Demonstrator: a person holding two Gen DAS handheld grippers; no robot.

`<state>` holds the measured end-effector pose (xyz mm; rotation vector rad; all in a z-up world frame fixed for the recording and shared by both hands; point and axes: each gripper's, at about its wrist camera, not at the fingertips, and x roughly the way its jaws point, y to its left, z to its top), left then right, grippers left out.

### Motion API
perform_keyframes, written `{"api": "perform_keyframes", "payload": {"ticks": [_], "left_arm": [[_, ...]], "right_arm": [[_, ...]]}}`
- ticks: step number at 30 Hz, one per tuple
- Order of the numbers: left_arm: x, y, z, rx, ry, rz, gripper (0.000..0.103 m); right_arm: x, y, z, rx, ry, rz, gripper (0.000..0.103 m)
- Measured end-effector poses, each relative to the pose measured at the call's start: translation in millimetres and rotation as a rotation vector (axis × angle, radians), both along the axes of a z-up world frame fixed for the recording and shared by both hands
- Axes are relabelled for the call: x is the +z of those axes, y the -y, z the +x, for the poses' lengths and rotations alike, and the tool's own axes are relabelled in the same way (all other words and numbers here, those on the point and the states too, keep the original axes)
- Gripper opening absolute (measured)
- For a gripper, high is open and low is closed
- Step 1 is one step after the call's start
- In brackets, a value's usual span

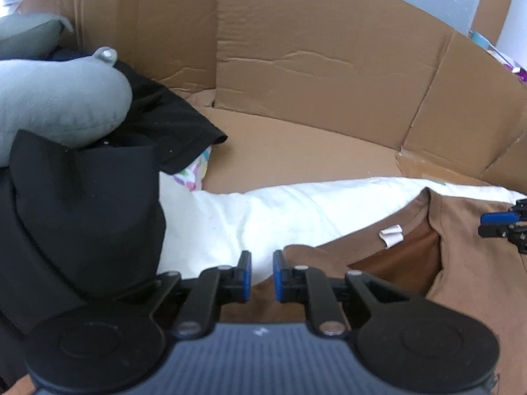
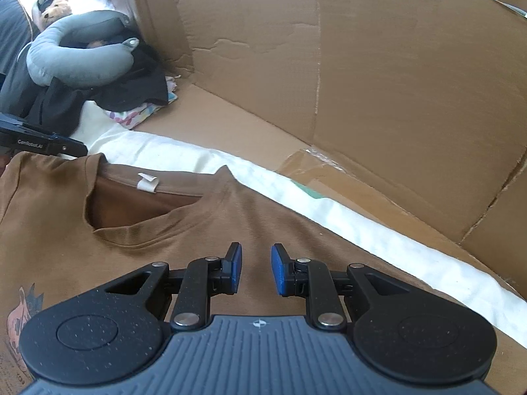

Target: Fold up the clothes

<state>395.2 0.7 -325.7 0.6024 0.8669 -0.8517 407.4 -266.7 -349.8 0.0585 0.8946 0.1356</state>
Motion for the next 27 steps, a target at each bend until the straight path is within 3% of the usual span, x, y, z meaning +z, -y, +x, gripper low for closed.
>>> {"api": "perform_keyframes", "payload": {"ticks": [8, 12, 18, 21, 25, 27], "left_arm": [[-13, 9, -12, -0.043, 0.014, 0.068, 0.015], [-18, 10, -16, -0.061, 0.012, 0.092, 0.029], [-27, 14, -18, -0.078, 0.023, 0.115, 0.033], [-30, 15, -19, -0.091, 0.028, 0.118, 0.030], [-27, 17, -21, -0.122, 0.047, 0.125, 0.008], [-21, 16, -21, -0.136, 0.062, 0.117, 0.006]], "right_arm": [[4, 0, 0, -0.016, 0.015, 0.001, 0.026], [4, 2, -2, -0.017, 0.013, 0.008, 0.026], [2, 1, -2, -0.003, 0.016, -0.009, 0.026], [0, 0, 5, -0.003, 0.020, -0.027, 0.026], [-2, -2, 20, 0.003, 0.021, -0.044, 0.026], [-1, -4, 28, 0.007, 0.023, -0.049, 0.027]]}}
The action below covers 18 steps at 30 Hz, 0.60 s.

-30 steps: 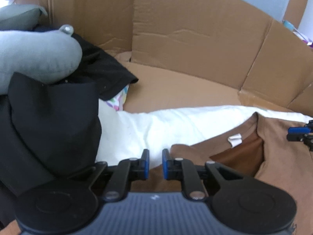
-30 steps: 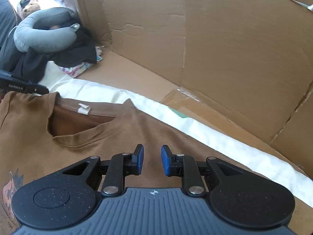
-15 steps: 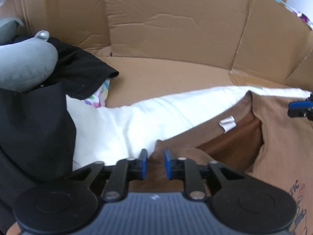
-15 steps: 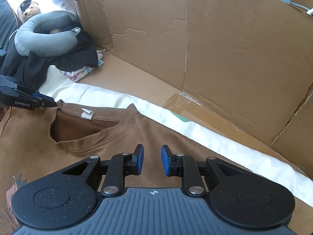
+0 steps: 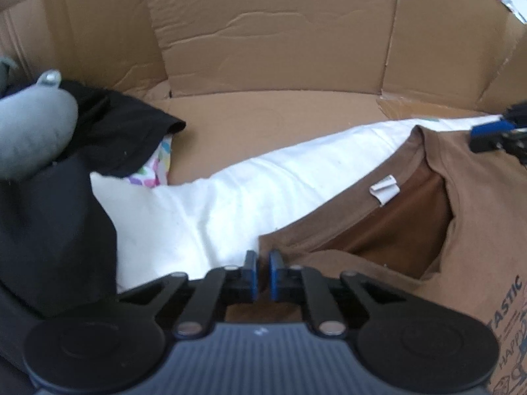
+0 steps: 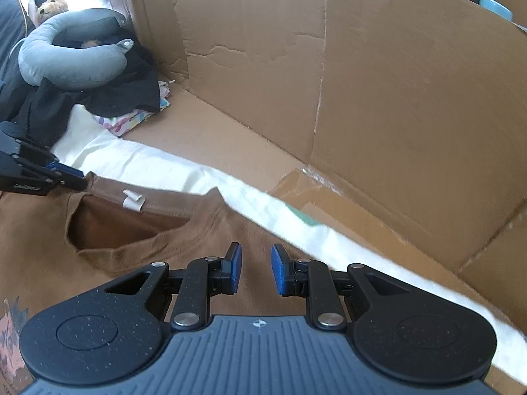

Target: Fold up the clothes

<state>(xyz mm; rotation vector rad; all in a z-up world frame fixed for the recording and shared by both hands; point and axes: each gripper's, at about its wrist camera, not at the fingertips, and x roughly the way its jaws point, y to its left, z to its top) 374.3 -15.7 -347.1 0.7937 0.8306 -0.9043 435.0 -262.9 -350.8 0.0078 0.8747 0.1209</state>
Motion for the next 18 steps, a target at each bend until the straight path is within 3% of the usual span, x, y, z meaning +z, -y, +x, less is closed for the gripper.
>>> {"api": "perform_keyframes", "payload": {"ticks": [2, 6, 9, 12, 16, 18], "left_arm": [[6, 1, 1, -0.011, 0.025, -0.018, 0.005], [12, 7, 7, -0.004, 0.053, -0.050, 0.005], [5, 14, 7, -0.007, 0.060, -0.028, 0.005], [4, 16, 10, 0.021, 0.041, -0.020, 0.008], [35, 1, 23, 0.132, -0.003, -0.148, 0.007], [55, -8, 28, 0.164, -0.010, -0.192, 0.007]], "right_arm": [[1, -2, 7, 0.006, 0.004, -0.006, 0.028], [5, -7, 21, 0.025, 0.018, -0.014, 0.045], [4, -14, 33, 0.042, 0.007, -0.018, 0.047], [-4, -20, 43, 0.066, -0.024, -0.016, 0.047], [-16, -28, 47, 0.106, -0.058, -0.020, 0.047], [-20, -32, 48, 0.130, -0.070, -0.030, 0.028]]}}
